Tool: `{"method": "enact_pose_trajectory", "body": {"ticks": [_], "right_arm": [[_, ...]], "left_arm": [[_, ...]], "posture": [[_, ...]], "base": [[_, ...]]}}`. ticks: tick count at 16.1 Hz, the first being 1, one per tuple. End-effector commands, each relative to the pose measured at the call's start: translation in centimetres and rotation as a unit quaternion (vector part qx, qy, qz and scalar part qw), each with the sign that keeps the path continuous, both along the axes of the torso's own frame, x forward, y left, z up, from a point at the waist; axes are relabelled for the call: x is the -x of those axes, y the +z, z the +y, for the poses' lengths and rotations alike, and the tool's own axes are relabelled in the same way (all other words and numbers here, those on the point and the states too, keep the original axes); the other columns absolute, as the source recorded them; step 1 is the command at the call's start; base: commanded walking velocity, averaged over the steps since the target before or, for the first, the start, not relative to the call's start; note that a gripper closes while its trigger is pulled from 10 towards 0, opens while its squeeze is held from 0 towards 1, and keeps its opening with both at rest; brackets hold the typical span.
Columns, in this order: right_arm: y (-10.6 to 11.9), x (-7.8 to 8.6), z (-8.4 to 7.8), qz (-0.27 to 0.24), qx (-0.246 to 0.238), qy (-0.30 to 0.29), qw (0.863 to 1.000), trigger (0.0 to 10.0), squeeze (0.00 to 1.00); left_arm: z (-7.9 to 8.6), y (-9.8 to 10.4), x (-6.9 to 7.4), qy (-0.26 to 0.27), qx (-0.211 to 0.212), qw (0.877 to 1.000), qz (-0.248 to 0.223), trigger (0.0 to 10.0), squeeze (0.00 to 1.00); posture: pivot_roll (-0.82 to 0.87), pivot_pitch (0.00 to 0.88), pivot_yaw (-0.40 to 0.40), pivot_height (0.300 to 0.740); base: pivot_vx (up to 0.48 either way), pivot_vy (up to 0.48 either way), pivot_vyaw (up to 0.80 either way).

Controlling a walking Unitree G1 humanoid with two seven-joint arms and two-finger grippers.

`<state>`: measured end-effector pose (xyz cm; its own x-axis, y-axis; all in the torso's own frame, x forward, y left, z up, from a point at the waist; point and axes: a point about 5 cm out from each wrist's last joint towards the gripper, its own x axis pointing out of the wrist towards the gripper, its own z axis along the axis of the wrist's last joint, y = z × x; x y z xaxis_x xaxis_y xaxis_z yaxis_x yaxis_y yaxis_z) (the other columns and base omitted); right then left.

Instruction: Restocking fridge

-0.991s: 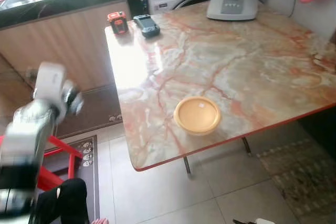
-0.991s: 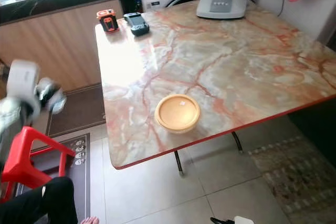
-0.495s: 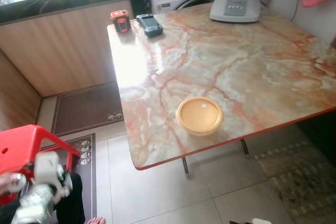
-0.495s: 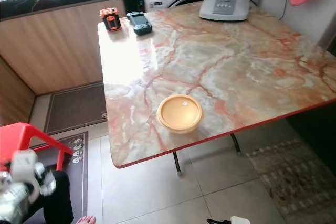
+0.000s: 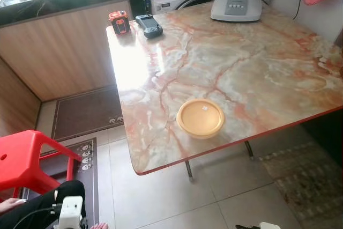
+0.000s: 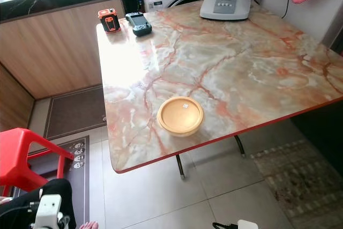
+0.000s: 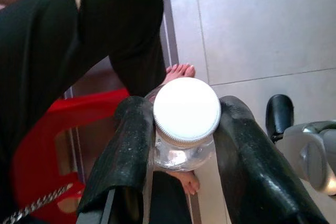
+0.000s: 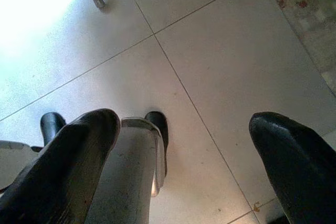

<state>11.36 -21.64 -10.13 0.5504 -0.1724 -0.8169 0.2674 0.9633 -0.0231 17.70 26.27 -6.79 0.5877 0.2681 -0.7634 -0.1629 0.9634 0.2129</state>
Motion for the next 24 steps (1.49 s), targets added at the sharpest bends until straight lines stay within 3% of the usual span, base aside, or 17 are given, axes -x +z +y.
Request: {"method": "enact_pose_trajectory", "body": {"ticks": [1, 3, 8, 10, 12, 15, 17, 19, 20, 21, 24], "right_arm": [[-0.1, 0.4, 0.4, -0.003, -0.005, -0.015, 1.000, 10.0, 0.00], [0.1, 0.3, 0.2, -0.023, 0.004, -0.035, 0.999, 10.0, 0.00], [0.7, -0.2, -0.2, -0.068, 0.037, -0.041, 0.996, 10.0, 0.00], [5.0, -6.8, -5.5, -0.175, 0.080, -0.024, 0.981, 10.0, 0.00], [7.1, -9.0, -5.8, -0.252, 0.083, 0.003, 0.964, 10.0, 0.00], [7.8, -9.4, -5.3, -0.280, 0.113, 0.043, 0.952, 10.0, 0.00], [8.3, -9.4, -5.5, -0.305, 0.122, 0.025, 0.944, 10.0, 0.00], [9.5, -9.3, -5.8, -0.361, 0.131, 0.012, 0.923, 10.0, 0.00], [10.7, -8.5, -5.8, -0.412, 0.140, -0.005, 0.900, 10.0, 0.00], [11.0, -7.6, -5.7, -0.425, 0.150, -0.006, 0.893, 10.0, 0.00], [11.5, -6.9, -5.2, -0.440, 0.144, 0.007, 0.887, 10.0, 0.00]], "left_arm": [[0.3, -0.2, 0.6, 0.013, -0.006, 1.000, 0.007, 10.0, 0.00], [-0.8, -0.4, 0.1, -0.007, 0.001, 1.000, 0.003, 10.0, 0.00], [-1.8, -0.5, -0.4, -0.035, -0.001, 0.999, 0.005, 10.0, 0.00], [-1.9, -0.5, -0.4, -0.042, 0.000, 0.999, 0.007, 10.0, 0.00], [-2.0, -0.5, -0.3, -0.045, 0.000, 0.999, 0.008, 10.0, 0.00], [-2.1, -0.6, -0.3, -0.038, 0.005, 0.999, 0.004, 10.0, 0.00], [-2.1, -0.6, -0.2, -0.031, 0.009, 0.999, 0.001, 10.0, 0.00], [-1.9, -0.7, 0.1, -0.029, 0.009, 1.000, 0.002, 10.0, 0.00], [-1.8, -0.8, 0.5, -0.025, 0.009, 1.000, 0.005, 10.0, 0.00], [-1.8, -0.9, 0.7, -0.018, 0.010, 1.000, 0.004, 10.0, 0.00], [-1.7, -1.0, 0.9, -0.008, 0.012, 1.000, 0.004, 10.0, 0.00]], "posture": [[-0.01, 0.071, 0.128, 0.740], [-0.01, 0.073, 0.125, 0.740], [-0.02, 0.073, 0.130, 0.740], [-0.03, 0.074, 0.134, 0.740], [-0.04, 0.074, 0.134, 0.740], [-0.03, 0.074, 0.128, 0.740], [-0.02, 0.072, 0.124, 0.740], [-0.02, 0.070, 0.115, 0.740], [-0.01, 0.069, 0.108, 0.740], [0.00, 0.070, 0.102, 0.740], [0.00, 0.072, 0.104, 0.740]], "base": [[0.000, 0.000, 0.00], [0.000, 0.000, 0.00], [0.000, 0.000, 0.00], [0.000, 0.000, 0.00], [0.000, 0.000, 0.00], [0.000, 0.000, 0.00], [0.000, 0.000, 0.00], [0.000, 0.000, 0.00], [0.000, 0.000, 0.00], [0.000, 0.000, 0.00], [0.000, 0.000, 0.00]]}}
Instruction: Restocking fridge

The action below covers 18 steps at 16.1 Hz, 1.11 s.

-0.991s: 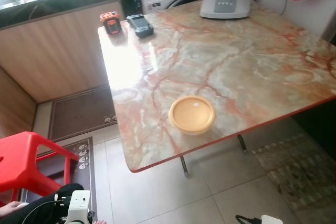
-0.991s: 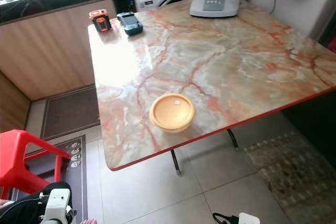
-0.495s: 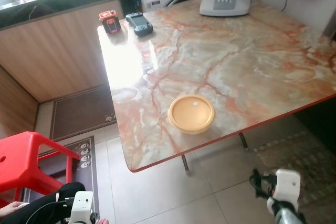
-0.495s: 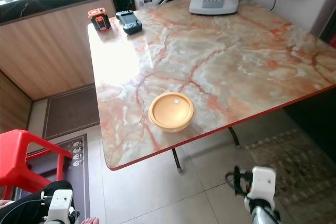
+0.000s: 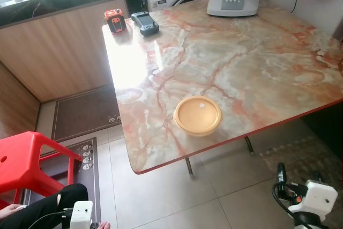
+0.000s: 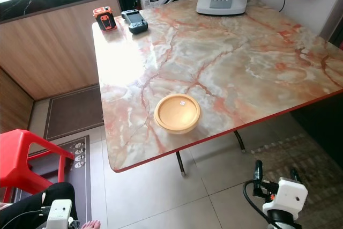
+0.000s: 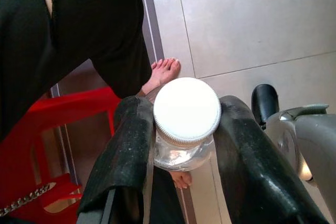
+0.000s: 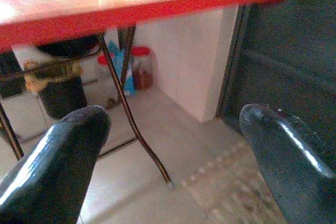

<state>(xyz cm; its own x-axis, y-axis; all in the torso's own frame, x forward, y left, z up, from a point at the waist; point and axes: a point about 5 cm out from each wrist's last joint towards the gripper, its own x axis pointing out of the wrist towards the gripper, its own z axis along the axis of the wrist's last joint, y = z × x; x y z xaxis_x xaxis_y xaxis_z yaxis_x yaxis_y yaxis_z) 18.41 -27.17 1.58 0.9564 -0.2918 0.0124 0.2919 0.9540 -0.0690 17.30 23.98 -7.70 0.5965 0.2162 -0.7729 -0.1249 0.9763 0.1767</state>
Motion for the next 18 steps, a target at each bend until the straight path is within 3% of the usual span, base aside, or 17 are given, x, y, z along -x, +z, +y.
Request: {"method": "enact_pose_trajectory", "body": {"ticks": [1, 3, 4, 6, 9, 10, 11, 12, 14, 18], "right_arm": [[0.4, 0.0, 0.5, -0.012, -0.006, 0.013, 1.000, 10.0, 0.00], [1.6, -0.6, 1.0, -0.027, -0.006, 0.035, 0.999, 10.0, 0.00], [1.1, -0.9, 1.0, -0.009, -0.002, 0.048, 0.999, 10.0, 0.00], [-2.6, -1.5, -0.4, 0.110, -0.074, 0.024, 0.991, 10.0, 0.00], [-4.5, -0.9, -1.3, 0.190, -0.126, -0.015, 0.974, 10.0, 0.00], [-6.1, 0.1, -1.2, 0.265, -0.146, -0.023, 0.953, 10.0, 0.00], [-7.1, 0.9, -0.4, 0.329, -0.103, 0.017, 0.938, 10.0, 0.00], [-8.1, 1.9, 0.2, 0.373, -0.092, 0.035, 0.922, 10.0, 0.00], [-9.1, 3.0, 1.0, 0.410, -0.111, 0.025, 0.905, 10.0, 0.00], [-10.5, 4.5, 3.2, 0.465, -0.110, 0.070, 0.876, 10.0, 0.00]], "left_arm": [[0.6, -0.1, 0.7, 0.013, -0.005, 1.000, 0.004, 10.0, 0.00], [0.5, -0.2, 0.9, 0.011, -0.002, 1.000, 0.006, 10.0, 0.00], [0.5, -0.3, 0.9, 0.013, 0.001, 1.000, 0.007, 10.0, 0.00], [0.1, -0.4, 0.8, -0.008, -0.006, 1.000, 0.019, 10.0, 0.00], [0.1, -0.1, 0.2, -0.024, -0.022, 0.999, 0.013, 10.0, 0.00], [0.2, 0.2, -0.3, -0.035, -0.041, 0.998, 0.011, 10.0, 0.00], [0.2, 0.1, -0.3, -0.029, -0.029, 0.999, 0.012, 10.0, 0.00], [0.1, 0.1, -0.3, -0.023, -0.010, 1.000, 0.011, 10.0, 0.00], [-0.3, -0.1, -0.1, -0.024, 0.011, 0.999, 0.021, 10.0, 0.00], [-0.4, -0.3, 0.1, -0.017, 0.003, 0.999, 0.032, 10.0, 0.00]], "posture": [[-0.01, 0.070, 0.110, 0.740], [-0.03, 0.070, 0.115, 0.740], [-0.04, 0.069, 0.115, 0.740], [-0.05, 0.047, 0.125, 0.740], [-0.05, 0.044, 0.136, 0.740], [-0.06, 0.043, 0.135, 0.740], [-0.06, 0.040, 0.131, 0.740], [-0.04, 0.034, 0.129, 0.740], [-0.04, 0.010, 0.130, 0.740], [-0.04, 0.012, 0.113, 0.740]], "base": [[0.000, 0.000, 0.00], [0.000, 0.000, 0.00], [0.000, 0.000, 0.00], [0.000, 0.000, 0.00], [0.000, 0.000, 0.00], [0.000, 0.000, 0.00], [0.000, 0.000, 0.00], [0.000, 0.000, 0.00], [0.000, 0.000, 0.00], [0.000, 0.000, 0.00]]}}
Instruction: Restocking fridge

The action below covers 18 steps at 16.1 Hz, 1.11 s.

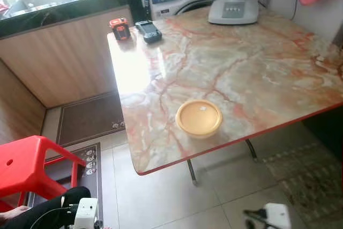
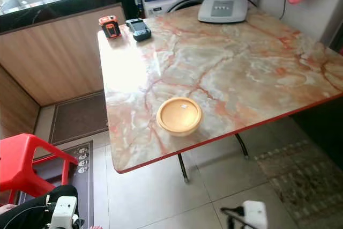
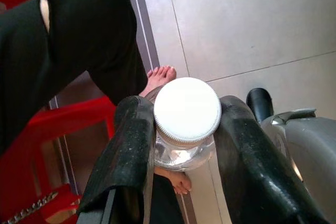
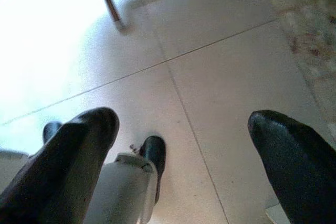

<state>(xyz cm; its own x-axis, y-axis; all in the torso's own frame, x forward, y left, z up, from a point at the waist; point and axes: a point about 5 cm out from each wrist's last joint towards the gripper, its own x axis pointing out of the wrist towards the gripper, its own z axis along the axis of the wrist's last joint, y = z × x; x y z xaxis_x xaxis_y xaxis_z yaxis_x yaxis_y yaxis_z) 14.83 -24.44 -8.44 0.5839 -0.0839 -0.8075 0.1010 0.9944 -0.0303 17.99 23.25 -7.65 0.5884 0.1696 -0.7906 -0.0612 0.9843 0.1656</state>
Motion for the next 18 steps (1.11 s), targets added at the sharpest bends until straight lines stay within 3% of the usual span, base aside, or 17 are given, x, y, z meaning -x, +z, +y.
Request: {"method": "enact_pose_trajectory", "body": {"ticks": [1, 5, 13, 16, 18], "right_arm": [[-0.7, 1.2, 0.8, 0.025, -0.013, 0.006, 1.000, 10.0, 0.00], [-1.0, 1.9, 0.8, 0.037, -0.016, -0.020, 0.999, 10.0, 0.00], [-1.1, 4.4, -1.6, 0.061, -0.009, -0.067, 0.996, 10.0, 0.00], [-1.3, 4.8, -1.4, 0.074, -0.008, -0.071, 0.995, 10.0, 0.00], [-1.6, 4.7, -0.3, 0.079, -0.013, -0.065, 0.995, 10.0, 0.00]], "left_arm": [[0.2, -0.4, 0.8, 0.019, 0.002, 1.000, 0.018, 10.0, 0.00], [0.1, -0.6, 1.3, 0.025, 0.008, 0.999, 0.028, 10.0, 0.00], [0.3, -0.6, 1.3, 0.015, -0.004, 0.999, 0.029, 10.0, 0.00], [0.5, -0.6, 1.3, 0.026, 0.002, 0.999, 0.025, 10.0, 0.00], [0.4, -0.5, 1.3, 0.028, 0.004, 0.999, 0.022, 10.0, 0.00]], "posture": [[-0.04, 0.010, 0.112, 0.740], [-0.05, 0.000, 0.116, 0.740], [-0.04, 0.007, 0.125, 0.740], [-0.03, 0.013, 0.123, 0.740], [-0.03, 0.018, 0.119, 0.740]], "base": [[0.000, 0.000, 0.00], [0.000, 0.113, 0.00], [0.000, 0.128, 0.00], [0.000, 0.000, -0.53], [0.000, 0.000, -0.80]]}}
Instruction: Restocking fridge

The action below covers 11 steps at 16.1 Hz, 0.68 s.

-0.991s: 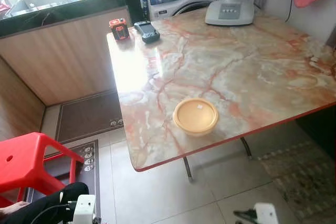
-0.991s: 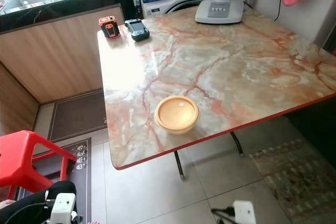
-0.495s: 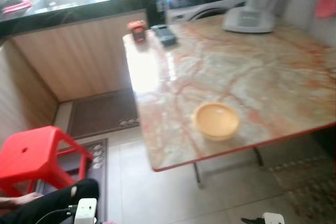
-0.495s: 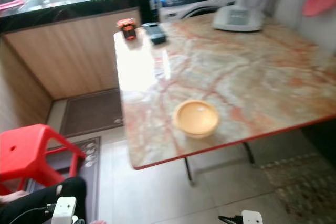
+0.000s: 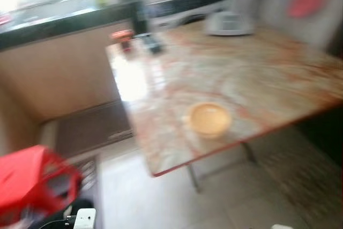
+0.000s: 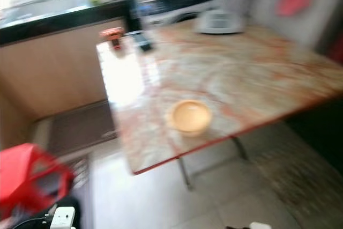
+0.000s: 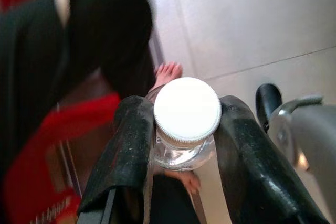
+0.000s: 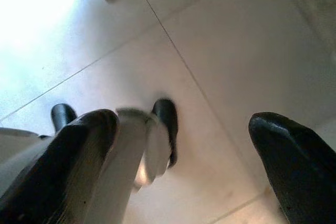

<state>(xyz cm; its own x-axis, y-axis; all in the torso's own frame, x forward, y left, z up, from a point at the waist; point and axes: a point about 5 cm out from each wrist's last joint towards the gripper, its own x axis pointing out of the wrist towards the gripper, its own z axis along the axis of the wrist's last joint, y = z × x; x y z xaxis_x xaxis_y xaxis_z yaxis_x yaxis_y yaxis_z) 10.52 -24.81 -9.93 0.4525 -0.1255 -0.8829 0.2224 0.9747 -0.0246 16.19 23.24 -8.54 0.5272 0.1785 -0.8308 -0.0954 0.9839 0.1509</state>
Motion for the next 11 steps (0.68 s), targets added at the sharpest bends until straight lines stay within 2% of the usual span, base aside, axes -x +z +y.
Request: {"method": "enact_pose_trajectory", "body": {"ticks": [1, 5, 7, 11], "right_arm": [[-0.2, 0.4, 0.1, 0.010, 0.001, -0.002, 1.000, 10.0, 0.00], [-0.4, 0.7, 0.9, 0.010, -0.009, 0.006, 1.000, 10.0, 0.00], [-0.4, 1.3, 0.3, 0.010, -0.007, 0.008, 1.000, 10.0, 0.00], [-0.2, 2.6, -0.9, 0.006, -0.007, 0.012, 1.000, 10.0, 0.00]], "left_arm": [[0.4, 0.3, -0.5, 0.005, -0.006, 1.000, -0.010, 10.0, 0.00], [0.5, 0.3, -0.4, 0.006, -0.006, 1.000, -0.010, 10.0, 0.00], [0.5, 0.3, -0.3, 0.007, -0.008, 1.000, -0.008, 10.0, 0.00], [0.6, 0.1, 0.2, 0.019, -0.007, 1.000, -0.004, 10.0, 0.00]], "posture": [[-0.03, 0.018, 0.119, 0.740], [-0.02, 0.027, 0.117, 0.740], [-0.01, 0.032, 0.117, 0.740], [-0.01, 0.036, 0.115, 0.740]], "base": [[0.000, 0.000, -0.80], [0.000, 0.000, -0.80], [0.000, 0.000, -0.80], [0.000, 0.000, 0.00]]}}
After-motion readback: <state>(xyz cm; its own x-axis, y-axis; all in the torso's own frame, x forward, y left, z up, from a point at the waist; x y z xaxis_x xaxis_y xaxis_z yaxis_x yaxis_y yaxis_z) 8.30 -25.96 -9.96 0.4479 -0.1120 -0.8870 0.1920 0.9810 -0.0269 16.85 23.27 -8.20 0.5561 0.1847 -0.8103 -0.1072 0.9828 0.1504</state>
